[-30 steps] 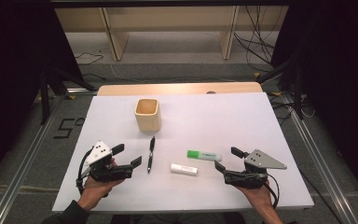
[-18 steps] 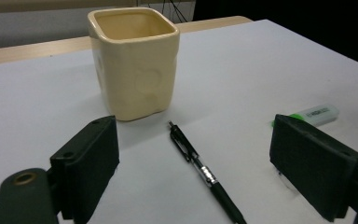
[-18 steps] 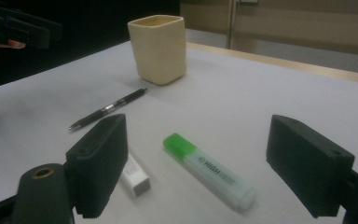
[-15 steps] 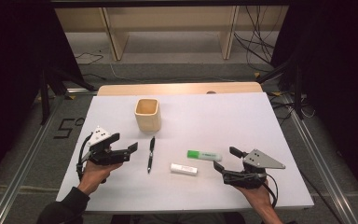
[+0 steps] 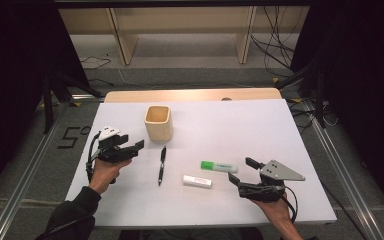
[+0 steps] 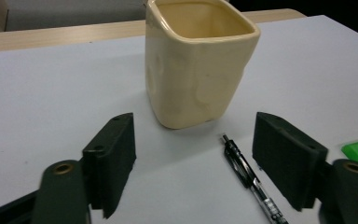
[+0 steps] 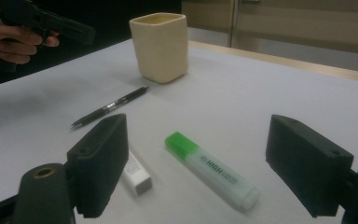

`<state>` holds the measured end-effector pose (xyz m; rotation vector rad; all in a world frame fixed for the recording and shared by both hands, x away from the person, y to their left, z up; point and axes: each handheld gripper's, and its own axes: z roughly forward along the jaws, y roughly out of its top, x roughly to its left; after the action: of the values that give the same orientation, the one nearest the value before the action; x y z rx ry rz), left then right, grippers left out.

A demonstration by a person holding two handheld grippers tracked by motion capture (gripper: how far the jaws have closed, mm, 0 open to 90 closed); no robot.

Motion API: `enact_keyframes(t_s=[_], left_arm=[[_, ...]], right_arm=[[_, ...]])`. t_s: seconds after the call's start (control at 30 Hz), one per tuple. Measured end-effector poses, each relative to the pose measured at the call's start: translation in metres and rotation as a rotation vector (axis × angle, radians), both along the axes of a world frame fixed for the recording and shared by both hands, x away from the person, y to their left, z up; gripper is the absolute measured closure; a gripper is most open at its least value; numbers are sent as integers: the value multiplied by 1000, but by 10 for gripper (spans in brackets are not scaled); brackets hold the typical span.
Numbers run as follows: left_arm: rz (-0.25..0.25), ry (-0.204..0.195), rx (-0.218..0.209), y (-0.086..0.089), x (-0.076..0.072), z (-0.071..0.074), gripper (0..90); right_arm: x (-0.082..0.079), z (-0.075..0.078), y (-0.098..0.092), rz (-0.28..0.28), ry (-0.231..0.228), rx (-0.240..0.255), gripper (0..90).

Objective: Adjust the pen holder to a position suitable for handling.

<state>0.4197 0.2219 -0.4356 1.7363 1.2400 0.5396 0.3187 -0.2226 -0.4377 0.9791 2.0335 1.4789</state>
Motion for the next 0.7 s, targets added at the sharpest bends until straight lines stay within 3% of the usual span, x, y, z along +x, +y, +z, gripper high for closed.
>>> enact_keyframes(t_s=[0.1,0.27,0.3,0.43,0.7], left_arm=[[13,24,1,-1,8,-2,423],[54,27,19,-1,23,-7,720],[57,24,6,1,27,-9,720],[94,49,-18,7,46,-16,888],[95,66,4,8,65,-22,891]], right_arm=[[0,0,0,0,5,2,222],[0,0,1,6,3,-2,228],[0,0,1,6,3,-2,228],[1,-1,1,12,11,-3,230],[1,-2,2,13,12,-3,232]])
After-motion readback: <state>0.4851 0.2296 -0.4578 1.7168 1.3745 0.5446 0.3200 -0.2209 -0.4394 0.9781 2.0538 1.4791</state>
